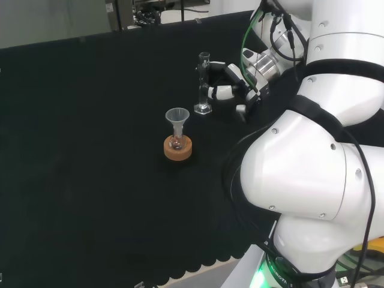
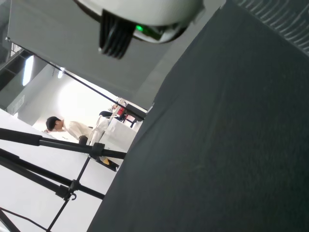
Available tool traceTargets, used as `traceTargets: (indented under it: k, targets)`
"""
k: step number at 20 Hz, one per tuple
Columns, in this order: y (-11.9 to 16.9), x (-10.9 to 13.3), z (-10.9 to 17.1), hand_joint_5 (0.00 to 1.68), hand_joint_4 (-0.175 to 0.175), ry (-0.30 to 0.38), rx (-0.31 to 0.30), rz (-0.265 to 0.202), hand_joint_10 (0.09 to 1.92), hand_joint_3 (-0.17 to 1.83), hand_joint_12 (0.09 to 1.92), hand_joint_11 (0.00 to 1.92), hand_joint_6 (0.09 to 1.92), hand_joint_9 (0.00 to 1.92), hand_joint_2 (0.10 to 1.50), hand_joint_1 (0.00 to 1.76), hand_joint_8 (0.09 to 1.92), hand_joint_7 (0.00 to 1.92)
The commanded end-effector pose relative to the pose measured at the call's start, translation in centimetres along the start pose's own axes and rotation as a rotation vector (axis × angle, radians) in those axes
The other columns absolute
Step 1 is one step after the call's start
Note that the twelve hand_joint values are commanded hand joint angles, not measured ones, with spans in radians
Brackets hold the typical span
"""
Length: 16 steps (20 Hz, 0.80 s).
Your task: Pick up the graduated cylinder.
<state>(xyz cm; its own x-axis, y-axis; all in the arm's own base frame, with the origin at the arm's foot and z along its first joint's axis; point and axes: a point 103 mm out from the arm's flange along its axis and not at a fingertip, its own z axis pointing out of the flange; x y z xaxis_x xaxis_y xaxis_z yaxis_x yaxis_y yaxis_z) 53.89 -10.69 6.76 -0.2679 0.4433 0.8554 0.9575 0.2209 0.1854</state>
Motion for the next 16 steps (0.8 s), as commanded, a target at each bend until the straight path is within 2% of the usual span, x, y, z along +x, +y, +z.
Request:
traceTargets:
  k: [1,6,16]
  targets:
    - [0.12,-0.14,0.5,0.62,-0.014,0.009,0.013,-0.006,0.45,0.7,1.28,0.46,0.54,0.78,0.62,1.08,0.57,0.6]
    - [0.28,-0.16,0.28,0.63,-0.011,0.004,-0.013,-0.002,0.46,0.7,1.28,0.46,0.56,0.8,0.62,1.08,0.57,0.61]
    - [0.58,0.14,0.58,0.7,-0.001,-0.004,-0.015,-0.005,0.45,0.69,1.25,0.56,0.61,0.88,0.66,1.07,0.58,0.68]
